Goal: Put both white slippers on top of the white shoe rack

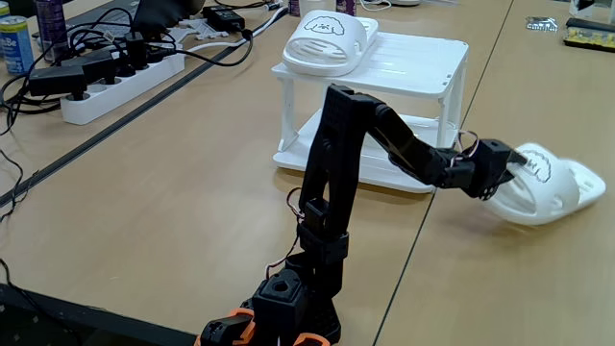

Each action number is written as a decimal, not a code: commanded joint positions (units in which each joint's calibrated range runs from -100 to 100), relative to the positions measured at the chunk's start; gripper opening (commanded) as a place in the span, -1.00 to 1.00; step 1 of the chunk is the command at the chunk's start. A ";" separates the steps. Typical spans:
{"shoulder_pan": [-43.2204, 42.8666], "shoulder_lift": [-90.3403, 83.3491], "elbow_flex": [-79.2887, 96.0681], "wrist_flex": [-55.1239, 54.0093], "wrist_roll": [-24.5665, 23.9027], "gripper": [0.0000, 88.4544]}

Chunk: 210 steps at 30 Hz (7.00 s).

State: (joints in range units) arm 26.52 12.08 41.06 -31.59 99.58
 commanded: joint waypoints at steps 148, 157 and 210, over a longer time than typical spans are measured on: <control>-30.88 -22.39 -30.46 40.39 0.42 -0.48; -28.90 -27.35 -26.40 40.56 0.42 -0.48; -29.48 -49.15 9.68 40.65 0.42 -0.98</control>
State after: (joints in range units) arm -2.62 -38.47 57.59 9.44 99.58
